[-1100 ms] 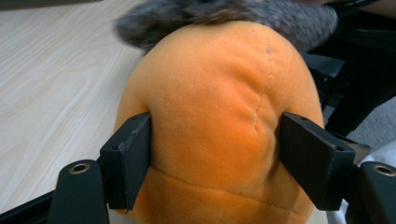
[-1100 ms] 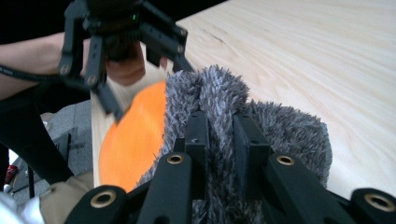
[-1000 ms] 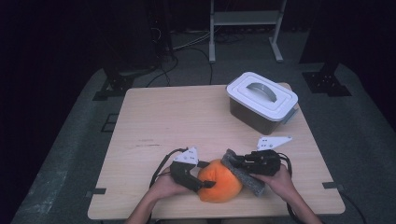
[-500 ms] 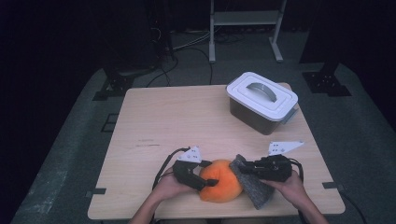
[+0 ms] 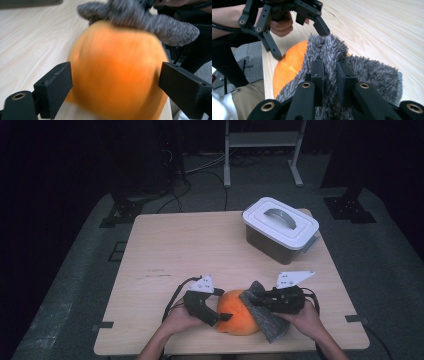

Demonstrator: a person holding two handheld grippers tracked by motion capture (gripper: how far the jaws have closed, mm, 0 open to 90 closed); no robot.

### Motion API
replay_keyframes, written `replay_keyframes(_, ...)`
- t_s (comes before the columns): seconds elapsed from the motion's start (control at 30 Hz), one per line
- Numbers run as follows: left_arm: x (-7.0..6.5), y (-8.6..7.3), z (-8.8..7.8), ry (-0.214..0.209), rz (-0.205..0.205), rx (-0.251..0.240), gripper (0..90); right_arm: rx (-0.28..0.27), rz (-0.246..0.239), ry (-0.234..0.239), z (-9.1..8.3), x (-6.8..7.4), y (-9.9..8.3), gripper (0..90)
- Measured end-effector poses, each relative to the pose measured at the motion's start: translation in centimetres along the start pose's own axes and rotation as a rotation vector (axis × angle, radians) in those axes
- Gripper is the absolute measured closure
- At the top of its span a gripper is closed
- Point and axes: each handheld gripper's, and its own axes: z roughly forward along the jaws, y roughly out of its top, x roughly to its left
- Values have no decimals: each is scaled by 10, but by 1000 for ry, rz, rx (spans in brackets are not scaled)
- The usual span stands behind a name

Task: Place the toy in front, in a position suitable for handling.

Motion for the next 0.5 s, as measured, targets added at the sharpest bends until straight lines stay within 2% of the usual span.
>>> replay_keyframes(0.07, 1, -1, 3, -31, -26, -10, 124, -6, 16, 9, -6, -3, -6, 769)
replay_keyframes(0.13, -2, 0, 6, -28, -7, -6, 194, 0, 18, 12, -9, -3, -8, 768)
replay_keyframes(0.2, -8, 4, 9, -12, 37, 10, 251, -1, 19, 9, -12, -3, -7, 769)
replay_keyframes(0.27, -16, 6, 12, 12, 100, 27, 274, -5, -5, 2, -14, -1, 0, 770)
replay_keyframes(0.3, -22, 8, 15, 16, 152, 37, 284, -14, -9, 4, -14, 0, 4, 770)
replay_keyframes(0.37, -32, 10, 20, 32, 223, 63, 288, -23, -31, 3, -11, 2, 17, 770)
replay_keyframes(0.43, -34, 11, 22, 35, 227, 73, 281, -11, -52, 5, -4, 4, 25, 769)
replay_keyframes(0.5, -29, 7, 21, 31, 202, 75, 272, 26, -64, 0, 6, 5, 27, 768)
